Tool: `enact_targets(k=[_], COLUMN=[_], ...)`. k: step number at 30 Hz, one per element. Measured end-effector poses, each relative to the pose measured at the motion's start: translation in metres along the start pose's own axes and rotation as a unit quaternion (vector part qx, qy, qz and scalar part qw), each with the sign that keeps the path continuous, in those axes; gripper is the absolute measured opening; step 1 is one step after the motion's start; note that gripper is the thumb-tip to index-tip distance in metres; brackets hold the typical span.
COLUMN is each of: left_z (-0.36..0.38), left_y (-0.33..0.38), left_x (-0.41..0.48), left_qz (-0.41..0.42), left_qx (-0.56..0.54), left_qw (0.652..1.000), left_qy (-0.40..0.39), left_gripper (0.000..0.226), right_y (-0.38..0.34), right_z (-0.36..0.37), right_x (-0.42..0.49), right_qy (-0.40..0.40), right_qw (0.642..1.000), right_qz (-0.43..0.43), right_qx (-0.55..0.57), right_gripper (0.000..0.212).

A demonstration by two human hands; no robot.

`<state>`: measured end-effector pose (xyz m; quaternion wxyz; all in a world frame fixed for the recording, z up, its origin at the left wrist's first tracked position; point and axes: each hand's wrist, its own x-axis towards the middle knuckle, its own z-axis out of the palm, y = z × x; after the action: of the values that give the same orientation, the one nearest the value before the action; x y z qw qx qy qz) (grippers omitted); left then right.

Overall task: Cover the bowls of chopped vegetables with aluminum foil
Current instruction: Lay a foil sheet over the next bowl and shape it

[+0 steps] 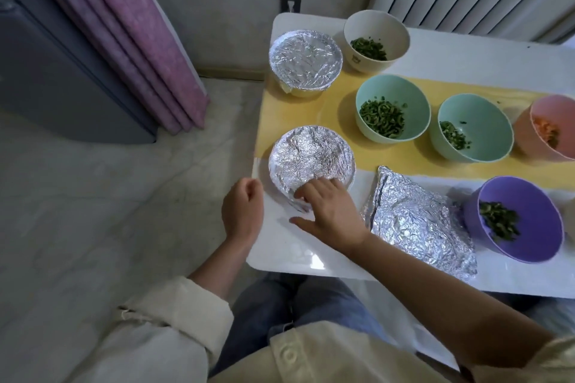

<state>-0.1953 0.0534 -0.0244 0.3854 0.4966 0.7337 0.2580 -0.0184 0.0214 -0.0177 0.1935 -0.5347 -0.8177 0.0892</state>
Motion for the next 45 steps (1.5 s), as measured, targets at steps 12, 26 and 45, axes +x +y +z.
enact_targets(k=[12,26,45], left_z=[0.009,0.029,0.037], left_y=[0.021,0.055,0.049], left_x=[-0.028,-0.029,-0.016], left_qz=[-0.092,-0.227,-0.133], left_qx=[-0.081,-0.128,0.057], left_qw=[0.986,0.958,0.983], left_qy=[-0.113,-0.121,-0.11], left_gripper=[0.031,0.024,0.036], right_y=[0.008,0.031,0.02], right_z=[0.011,-0.001,0.002], right_x=[0.012,-0.002,0.013], right_qy=[0.005,-0.022,-0.024], right_qw=[0.998,0.997,0.995], right_qz=[-0.027,-0.06,-0.01], right_qx=[0.049,0.044,0.101], right_gripper=[0.024,0.029,0.012])
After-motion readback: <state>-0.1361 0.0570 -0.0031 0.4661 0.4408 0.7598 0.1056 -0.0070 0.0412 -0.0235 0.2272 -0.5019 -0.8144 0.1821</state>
